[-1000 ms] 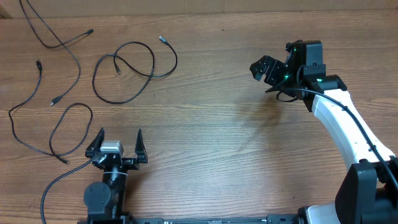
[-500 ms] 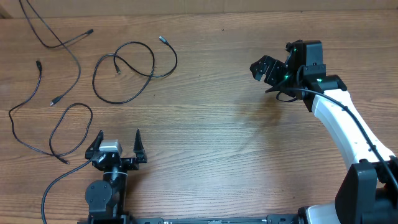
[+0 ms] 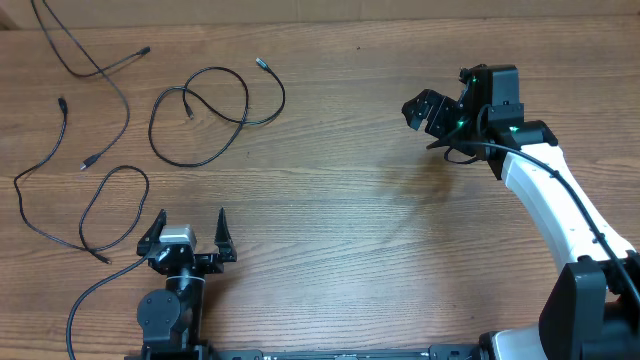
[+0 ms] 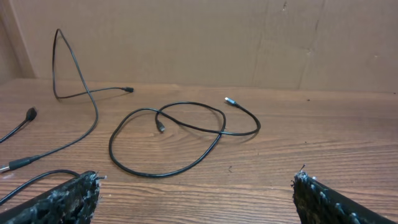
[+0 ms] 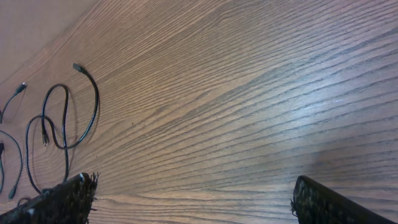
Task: Untangle cables
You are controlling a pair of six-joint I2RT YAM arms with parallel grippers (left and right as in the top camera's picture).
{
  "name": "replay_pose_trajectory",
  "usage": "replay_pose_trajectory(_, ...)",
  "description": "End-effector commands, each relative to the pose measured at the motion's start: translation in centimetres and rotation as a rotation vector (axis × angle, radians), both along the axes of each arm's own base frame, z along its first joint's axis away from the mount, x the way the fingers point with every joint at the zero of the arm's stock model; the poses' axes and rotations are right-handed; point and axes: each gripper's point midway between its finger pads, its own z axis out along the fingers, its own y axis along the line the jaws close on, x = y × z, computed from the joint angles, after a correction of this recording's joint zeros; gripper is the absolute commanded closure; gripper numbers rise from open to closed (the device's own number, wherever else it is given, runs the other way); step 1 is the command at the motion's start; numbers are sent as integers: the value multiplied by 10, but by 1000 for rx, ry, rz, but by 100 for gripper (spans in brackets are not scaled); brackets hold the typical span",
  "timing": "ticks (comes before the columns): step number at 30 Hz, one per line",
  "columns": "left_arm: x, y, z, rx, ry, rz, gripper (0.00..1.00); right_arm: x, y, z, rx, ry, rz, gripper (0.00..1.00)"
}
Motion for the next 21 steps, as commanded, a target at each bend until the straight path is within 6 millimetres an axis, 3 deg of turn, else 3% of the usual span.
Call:
replay_pose_trajectory(1, 0, 3, -1, -8, -4, 16, 1, 1, -1, 8, -4, -26, 3, 0)
replay_pose_trajectory(7, 0, 3, -1, -8, -4, 16, 1, 12, -7, 17, -12, -85, -13, 0)
replay_pose_trajectory(12, 0, 3, -1, -8, -4, 16, 0, 23, -28, 31, -110, -161, -104, 0)
replay_pose_trajectory(17, 0, 3, -1, -8, -4, 16, 1, 14, -31, 61, -119, -237, -121, 0)
replay_pose_trajectory(21, 0, 3, -1, -8, -4, 16, 0, -6, -52, 80, -233, -327, -164, 0)
